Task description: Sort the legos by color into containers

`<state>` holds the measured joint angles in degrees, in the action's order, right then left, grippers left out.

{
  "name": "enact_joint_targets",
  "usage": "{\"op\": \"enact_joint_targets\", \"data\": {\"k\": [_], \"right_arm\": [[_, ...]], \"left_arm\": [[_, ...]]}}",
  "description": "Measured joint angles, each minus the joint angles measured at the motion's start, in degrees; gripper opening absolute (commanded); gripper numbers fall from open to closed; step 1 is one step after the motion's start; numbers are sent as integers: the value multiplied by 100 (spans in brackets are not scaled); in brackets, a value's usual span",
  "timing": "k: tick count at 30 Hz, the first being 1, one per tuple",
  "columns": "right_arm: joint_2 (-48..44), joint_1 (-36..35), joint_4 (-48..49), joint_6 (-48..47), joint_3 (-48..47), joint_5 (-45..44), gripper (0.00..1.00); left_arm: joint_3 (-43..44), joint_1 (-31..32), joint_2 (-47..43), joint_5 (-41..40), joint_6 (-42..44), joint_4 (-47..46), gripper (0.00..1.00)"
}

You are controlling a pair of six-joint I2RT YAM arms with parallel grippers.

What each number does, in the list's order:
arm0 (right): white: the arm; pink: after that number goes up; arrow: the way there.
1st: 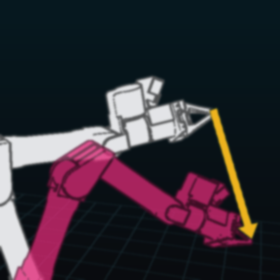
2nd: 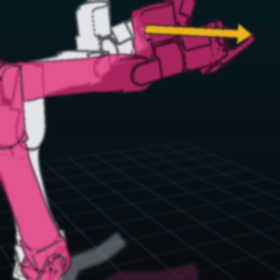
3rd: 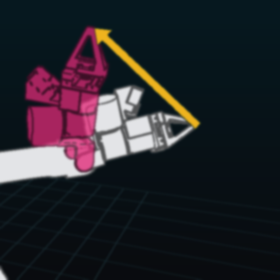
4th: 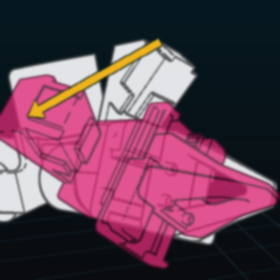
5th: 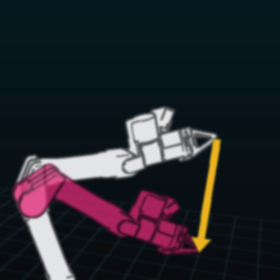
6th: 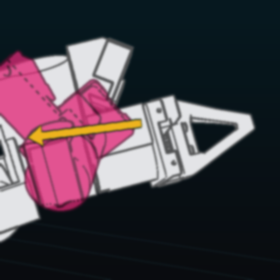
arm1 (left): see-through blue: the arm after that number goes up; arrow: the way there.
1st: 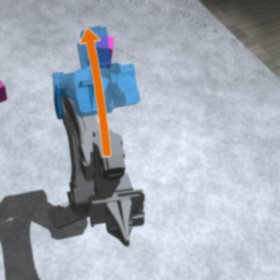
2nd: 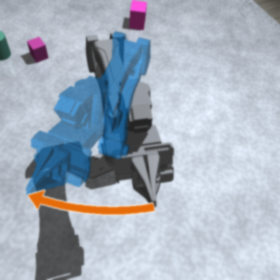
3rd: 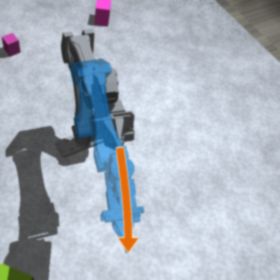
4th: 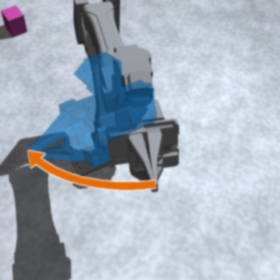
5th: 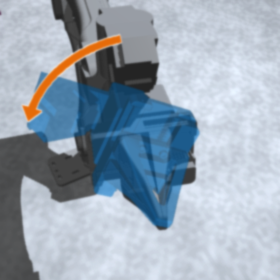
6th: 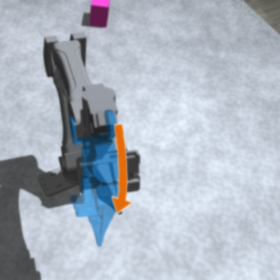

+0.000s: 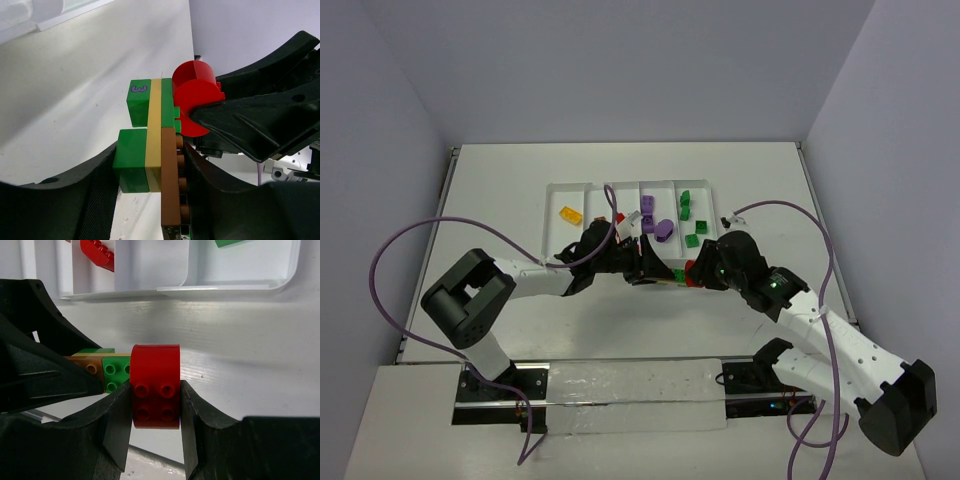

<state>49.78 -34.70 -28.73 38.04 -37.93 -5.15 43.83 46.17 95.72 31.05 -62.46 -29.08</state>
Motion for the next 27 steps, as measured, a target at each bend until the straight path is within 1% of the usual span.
{"op": "enact_joint_targets", "data": {"k": [1,2,5,6,7,8,13,17,27], "right_arm": [[-14,-3,-2,-2,0,-2,0],[-17,-4,-2,-2,0,-5,0],[-18,-4,-2,-2,0,-7,0],[-18,-4,-2,-2,0,-6,0],[-18,-4,-2,-2,0,-6,0],[-19,-4,-2,-1,0,-5,0],[-55,-14,-38,-2,0,-25,0],[-98,-19,-115,-3,0,-36,0],[-302,-41,-131,9,-69,13,0]], "left_arm": [[0,-2,0,2,-15,-12,44],[0,-2,0,2,-24,-17,43],[0,-3,0,2,-37,-17,29],[0,-2,0,2,-38,-16,22],[0,-3,0,2,-39,-16,10],[0,-4,0,2,-39,-15,0],[8,-2,-2,-5,-31,25,0],[86,23,-38,-75,45,284,0],[83,24,-430,-252,250,616,0]]}}
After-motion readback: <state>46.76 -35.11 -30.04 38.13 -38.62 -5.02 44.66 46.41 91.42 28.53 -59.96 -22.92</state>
